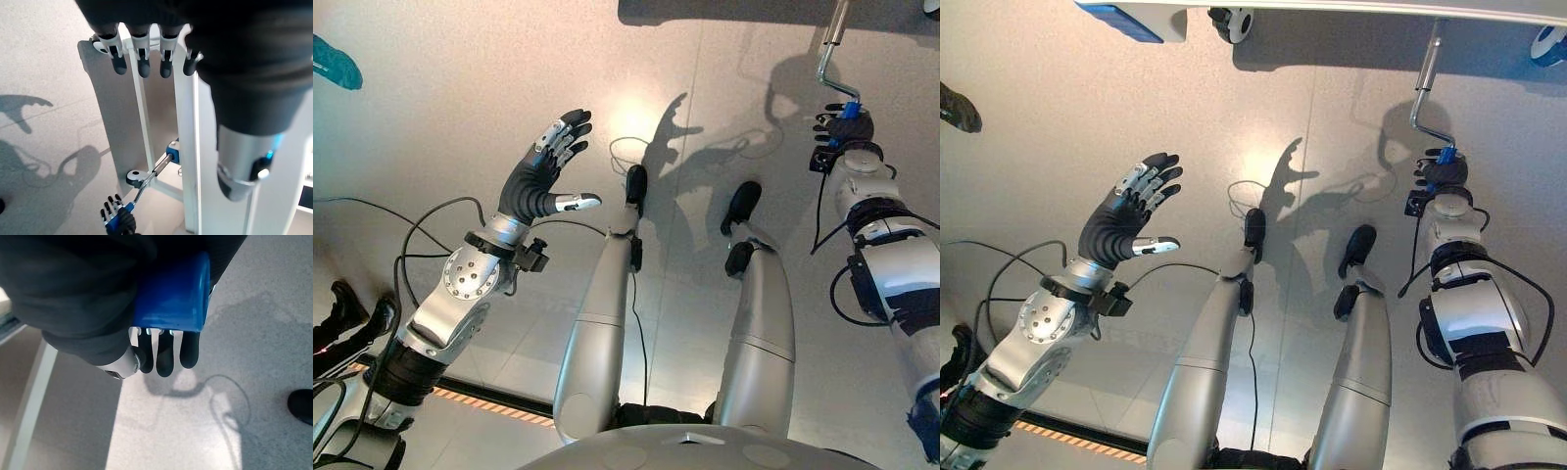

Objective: Raise the hospital bed

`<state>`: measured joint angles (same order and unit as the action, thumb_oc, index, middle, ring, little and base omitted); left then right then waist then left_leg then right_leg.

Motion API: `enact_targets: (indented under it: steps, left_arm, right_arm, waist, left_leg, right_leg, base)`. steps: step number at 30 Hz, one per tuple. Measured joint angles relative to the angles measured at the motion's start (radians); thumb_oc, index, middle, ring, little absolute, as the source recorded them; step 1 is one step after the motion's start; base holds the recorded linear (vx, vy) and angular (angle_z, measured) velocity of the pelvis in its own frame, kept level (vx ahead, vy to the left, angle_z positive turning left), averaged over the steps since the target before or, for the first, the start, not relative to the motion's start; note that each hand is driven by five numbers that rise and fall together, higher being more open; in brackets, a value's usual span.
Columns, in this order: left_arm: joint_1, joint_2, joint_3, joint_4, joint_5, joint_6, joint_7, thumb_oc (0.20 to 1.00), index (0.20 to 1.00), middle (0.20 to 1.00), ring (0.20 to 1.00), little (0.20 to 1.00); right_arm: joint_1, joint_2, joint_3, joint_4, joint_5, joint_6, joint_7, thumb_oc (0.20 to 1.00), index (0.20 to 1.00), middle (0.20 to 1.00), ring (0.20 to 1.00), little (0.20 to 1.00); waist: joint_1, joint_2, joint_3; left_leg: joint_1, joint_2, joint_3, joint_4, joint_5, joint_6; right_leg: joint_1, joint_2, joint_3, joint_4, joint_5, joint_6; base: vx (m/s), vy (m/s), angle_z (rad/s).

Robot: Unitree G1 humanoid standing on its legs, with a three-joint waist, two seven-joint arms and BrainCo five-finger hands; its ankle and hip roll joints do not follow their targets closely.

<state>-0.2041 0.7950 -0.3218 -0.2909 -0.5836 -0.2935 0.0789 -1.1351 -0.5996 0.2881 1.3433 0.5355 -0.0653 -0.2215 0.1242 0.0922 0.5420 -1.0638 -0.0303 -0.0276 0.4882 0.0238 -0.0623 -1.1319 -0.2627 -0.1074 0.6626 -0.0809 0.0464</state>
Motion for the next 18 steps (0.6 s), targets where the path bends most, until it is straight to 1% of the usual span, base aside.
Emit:
enact_targets:
  steps: [4,6,11,13,14,18]
  left_arm:
    - [-0.001,-0.002,0.023,0.000,0.000,0.000,0.010,1.000,1.000,1.000,1.000,1.000]
    - [-0.007,-0.001,0.032,0.000,0.000,-0.001,0.018,1.000,1.000,1.000,1.000,1.000]
    - [-0.013,-0.002,0.032,0.000,0.000,-0.001,0.023,1.000,1.000,1.000,1.000,1.000]
    - [-0.014,-0.003,0.032,-0.001,0.000,-0.002,0.023,1.000,1.000,1.000,1.000,1.000]
    - [-0.014,-0.009,0.034,0.000,0.000,-0.003,0.024,1.000,1.000,1.000,1.000,1.000]
    - [-0.013,-0.011,0.050,-0.001,0.000,-0.004,0.029,1.000,1.000,1.000,1.000,1.000]
  right_arm:
    - [-0.012,0.001,0.040,0.010,-0.027,0.032,-0.007,0.200,0.200,0.200,0.200,0.200]
    - [-0.019,0.001,0.052,0.015,-0.076,0.052,-0.008,0.200,0.200,0.200,0.200,0.200]
    - [-0.042,0.001,0.124,0.014,-0.161,0.090,-0.011,0.200,0.200,0.200,0.200,0.200]
    - [-0.044,0.002,0.129,0.013,-0.167,0.091,-0.012,0.200,0.200,0.200,0.200,0.200]
    - [-0.046,0.006,0.154,0.008,-0.168,0.094,-0.014,0.200,0.200,0.200,0.200,0.200]
    - [-0.045,0.025,0.161,-0.006,-0.174,0.096,-0.015,0.200,0.200,0.200,0.200,0.200]
  waist:
    - [0.008,0.001,0.000]
    - [0.010,0.004,0.000]
    - [0.010,0.031,-0.002]
    - [0.011,0.037,-0.002]
    - [0.010,0.038,-0.002]
    - [0.010,0.039,-0.002]
  left_leg:
    - [-0.003,0.002,-0.009,0.000,0.003,-0.005]
    - [-0.003,0.003,-0.009,0.001,0.004,-0.005]
    - [-0.002,0.005,-0.011,0.002,0.005,-0.007]
    - [-0.001,0.007,-0.011,0.003,0.005,-0.008]
    - [0.000,0.009,-0.011,0.003,0.005,-0.010]
    - [0.003,0.015,-0.014,0.002,0.006,-0.015]
  right_leg:
    - [0.000,0.000,-0.010,0.009,-0.002,-0.001]
    - [0.000,0.000,-0.011,0.011,-0.003,-0.002]
    - [-0.001,0.002,-0.012,0.017,-0.005,-0.006]
    - [-0.001,0.004,-0.012,0.018,-0.006,-0.007]
    - [-0.002,0.006,-0.012,0.020,-0.007,-0.009]
    - [-0.003,0.012,-0.013,0.025,-0.010,-0.015]
  base:
    - [0.02,0.021,0.03]
    - [0.00,0.000,0.00]
    - [0.00,0.000,0.00]
    - [0.00,0.000,0.00]
    - [0.00,0.000,0.00]
    - [0.00,0.008,-0.01]
